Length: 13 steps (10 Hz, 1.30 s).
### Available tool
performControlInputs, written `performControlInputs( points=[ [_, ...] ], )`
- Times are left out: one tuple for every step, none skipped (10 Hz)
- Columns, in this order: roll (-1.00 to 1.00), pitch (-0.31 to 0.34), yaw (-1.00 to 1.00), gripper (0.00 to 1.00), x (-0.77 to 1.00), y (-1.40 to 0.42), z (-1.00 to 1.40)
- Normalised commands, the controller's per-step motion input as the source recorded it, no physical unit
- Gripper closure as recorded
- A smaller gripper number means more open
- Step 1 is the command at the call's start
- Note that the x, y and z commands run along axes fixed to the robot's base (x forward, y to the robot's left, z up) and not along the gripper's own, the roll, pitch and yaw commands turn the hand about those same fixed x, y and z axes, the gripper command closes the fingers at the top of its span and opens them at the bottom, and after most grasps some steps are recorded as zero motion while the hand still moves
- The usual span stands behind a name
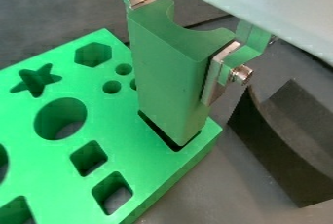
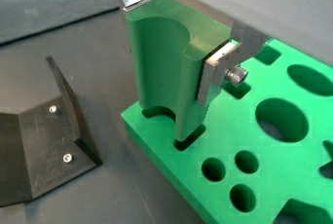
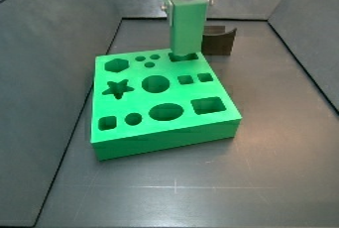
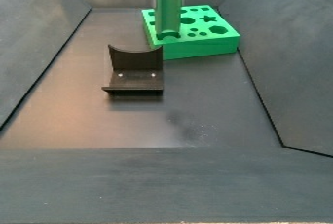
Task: Pick up the arch object. Move up. Move to above the board. Insert the arch object.
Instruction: Insert the arch object.
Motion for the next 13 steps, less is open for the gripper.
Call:
performControlInputs(
  points=[
    [-0.08, 0.063, -0.17, 1.0, 0.0, 0.14, -0.23],
    [-0.11, 0.037, -0.18, 1.0, 0.0, 0.14, -0.14],
    [-0.19, 0.026, -0.15, 1.0, 0.0, 0.08, -0.18],
    [-0.23, 0.001, -0.17, 1.0, 0.1, 0.01, -0.2],
    [-0.21, 0.0, -0.09, 1.0, 0.06, 0.0, -0.17],
    [-0.28, 0.0, 0.0, 1.0, 0.0, 0.0, -0.21],
    [-0.16, 0.0, 0.0, 1.0, 0.0, -0.03, -0.17],
    [0.0, -0.034, 0.2, 1.0, -0.06, -0.06, -0.13],
    [-0.03, 0.0, 0.17, 1.0, 0.0, -0.05, -0.19],
    [-0.07, 0.0, 0.05, 1.0, 0.03, -0.04, -0.27],
    [-0.07, 0.01, 0.0, 1.0, 0.21, -0.16, -0.3],
    [-0.15, 0.0, 0.0, 1.0, 0.19, -0.03, -0.31],
    [-0.12, 0.0, -0.09, 1.0, 0.0, 0.0, -0.22]
  ],
)
